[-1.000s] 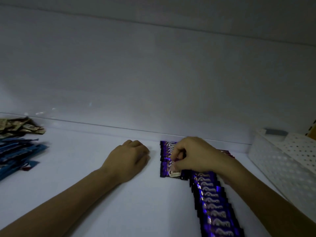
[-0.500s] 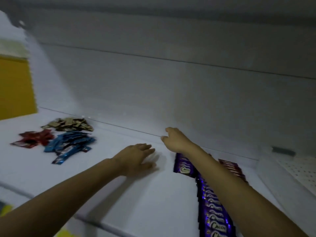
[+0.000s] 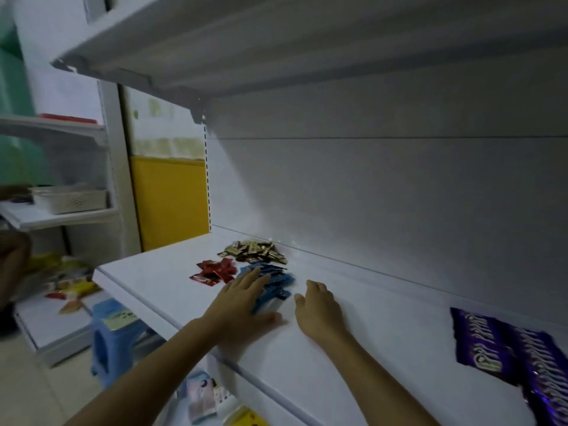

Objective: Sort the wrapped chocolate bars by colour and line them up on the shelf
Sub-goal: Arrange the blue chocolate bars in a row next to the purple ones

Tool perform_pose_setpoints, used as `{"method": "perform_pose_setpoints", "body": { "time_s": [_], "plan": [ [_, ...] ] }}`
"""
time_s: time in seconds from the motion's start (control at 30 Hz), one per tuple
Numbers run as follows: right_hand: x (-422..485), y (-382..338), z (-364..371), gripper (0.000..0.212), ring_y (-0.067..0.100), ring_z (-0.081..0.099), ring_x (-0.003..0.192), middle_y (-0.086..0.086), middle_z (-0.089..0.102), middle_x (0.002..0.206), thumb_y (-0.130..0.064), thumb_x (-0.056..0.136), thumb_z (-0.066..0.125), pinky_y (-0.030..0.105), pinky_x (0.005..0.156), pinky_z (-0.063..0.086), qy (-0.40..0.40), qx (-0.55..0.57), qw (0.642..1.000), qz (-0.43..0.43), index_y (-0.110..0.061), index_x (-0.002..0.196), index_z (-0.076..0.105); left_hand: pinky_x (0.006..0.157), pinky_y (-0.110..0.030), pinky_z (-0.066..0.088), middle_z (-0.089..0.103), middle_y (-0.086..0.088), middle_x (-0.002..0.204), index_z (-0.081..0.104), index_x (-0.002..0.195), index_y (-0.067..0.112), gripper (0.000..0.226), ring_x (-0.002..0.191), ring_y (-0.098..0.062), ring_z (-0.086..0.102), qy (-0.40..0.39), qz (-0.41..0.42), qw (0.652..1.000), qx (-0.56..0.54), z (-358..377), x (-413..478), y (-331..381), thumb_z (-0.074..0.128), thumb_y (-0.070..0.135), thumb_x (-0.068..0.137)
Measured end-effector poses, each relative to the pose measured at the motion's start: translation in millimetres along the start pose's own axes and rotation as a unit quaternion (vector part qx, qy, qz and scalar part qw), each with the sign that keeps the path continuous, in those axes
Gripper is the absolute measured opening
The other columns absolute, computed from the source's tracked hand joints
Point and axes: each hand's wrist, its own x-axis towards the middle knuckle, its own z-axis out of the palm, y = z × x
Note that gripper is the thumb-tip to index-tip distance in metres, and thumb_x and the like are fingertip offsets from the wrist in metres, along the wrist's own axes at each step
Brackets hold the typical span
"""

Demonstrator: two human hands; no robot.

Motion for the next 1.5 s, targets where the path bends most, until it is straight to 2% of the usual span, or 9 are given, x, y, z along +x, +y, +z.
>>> {"method": "perform_pose_setpoints", "body": {
  "time_s": [0.2,0.33,0.4,0.5,0.63,0.83,1.0,1.2,1.5],
  "plan": [
    [3,3,19,0.041,0.020,0.043,0.125,0.003,0.045,0.136,-0.036,0.099,0.038,0.030,0.101,0.036,0.034,-0.024,0.999,0.014,-0.012,0.133,0.039,0.114,-0.055,-0.008,-0.011,0.002,0.161,0.003,0.152,0.036,0.112,0.147,-0.025,-0.014,-0.073,-0.003,0.997,0.032,5,61,-4,0.048,0.089,0.064],
    [0,11,19,0.048,0.020,0.035,0.133,0.005,0.036,0.144,-0.025,0.098,0.038,0.028,0.109,0.029,0.058,-0.046,0.997,0.034,-0.009,0.142,0.027,0.108,-0.067,-0.007,-0.011,0.002,0.161,0.007,0.151,0.040,0.122,0.147,-0.029,-0.015,-0.098,-0.016,0.994,0.038,3,91,-4,0.044,0.096,0.050],
    [-1,9,23,0.054,0.022,0.029,0.137,0.007,0.029,0.149,-0.022,0.098,0.036,0.029,0.112,0.025,0.056,-0.066,0.996,0.034,-0.007,0.147,0.018,0.110,-0.066,0.006,-0.002,0.002,0.161,0.015,0.150,0.040,0.124,0.147,-0.032,-0.005,-0.113,-0.018,0.993,0.024,8,102,-11,0.043,0.099,0.044],
    [0,6,22,0.053,0.025,0.033,0.135,0.010,0.032,0.147,-0.022,0.097,0.037,0.032,0.111,0.025,0.049,-0.066,0.996,0.038,-0.005,0.145,0.022,0.103,-0.043,0.036,0.036,-0.007,0.147,0.039,0.140,0.031,0.104,0.129,-0.030,0.039,-0.137,0.017,0.990,0.024,6,108,-15,0.050,0.092,0.057],
    [-2,7,16,0.043,0.026,0.041,0.129,0.009,0.040,0.142,-0.023,0.098,0.040,0.034,0.105,0.031,0.047,-0.016,0.996,0.070,-0.009,0.138,0.034,0.092,-0.036,0.042,0.052,-0.004,0.129,0.051,0.131,0.026,0.082,0.112,-0.025,0.051,-0.136,0.066,0.988,0.041,-2,107,-11,0.053,0.081,0.071],
    [-6,11,14,0.043,0.026,0.041,0.128,0.008,0.041,0.142,-0.023,0.099,0.039,0.035,0.101,0.036,0.099,0.057,0.988,0.103,-0.010,0.140,0.037,0.092,-0.037,0.047,0.064,-0.004,0.118,0.058,0.126,0.022,0.041,0.108,-0.025,0.058,-0.066,0.148,0.985,0.064,-4,109,-5,0.055,0.044,0.092],
    [-8,12,12,0.043,0.025,0.043,0.126,0.007,0.044,0.139,-0.024,0.097,0.047,0.036,0.101,0.038,0.125,0.105,0.979,0.119,-0.012,0.138,0.041,0.088,-0.032,0.042,0.061,-0.010,0.118,0.053,0.132,0.022,0.036,0.106,-0.028,0.057,0.004,0.167,0.985,0.033,-9,112,-9,0.051,0.020,0.096],
    [-10,13,14,0.038,0.023,0.047,0.124,0.006,0.048,0.136,-0.025,0.096,0.050,0.035,0.102,0.040,0.132,0.134,0.974,0.123,-0.013,0.133,0.048,0.089,-0.032,0.043,0.062,-0.011,0.119,0.052,0.132,0.021,0.036,0.105,-0.028,0.058,0.087,0.174,0.978,-0.077,-7,114,-20,0.053,0.018,0.096],
    [-10,17,18,0.027,0.017,0.057,0.108,0.001,0.060,0.115,-0.032,0.090,0.061,0.030,0.094,0.045,0.132,0.149,0.977,0.082,-0.014,0.110,0.063,0.070,-0.025,0.045,0.068,-0.005,0.114,0.055,0.130,0.021,0.033,0.085,-0.018,0.061,0.157,0.106,0.944,-0.270,-8,124,-30,0.052,0.020,0.097]
  ]
}}
